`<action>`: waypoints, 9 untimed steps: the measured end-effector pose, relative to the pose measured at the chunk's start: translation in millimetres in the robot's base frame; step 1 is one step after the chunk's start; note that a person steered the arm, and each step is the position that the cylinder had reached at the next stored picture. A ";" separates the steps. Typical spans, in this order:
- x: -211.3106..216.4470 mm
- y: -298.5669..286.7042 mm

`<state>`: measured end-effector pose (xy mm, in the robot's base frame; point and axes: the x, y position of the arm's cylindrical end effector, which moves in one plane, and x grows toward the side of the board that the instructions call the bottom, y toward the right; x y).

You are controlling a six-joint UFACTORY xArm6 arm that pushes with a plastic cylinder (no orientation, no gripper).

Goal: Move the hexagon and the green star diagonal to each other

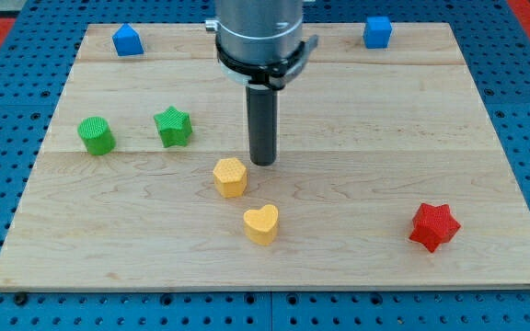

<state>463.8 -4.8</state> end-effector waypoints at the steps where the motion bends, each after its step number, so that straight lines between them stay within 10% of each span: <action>1: 1.6 -73.7; 2: 20.6 -136.9; 4: 10.0 -42.7; 7: 43.2 -196.7; 9: -25.1 -130.5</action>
<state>438.6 -135.3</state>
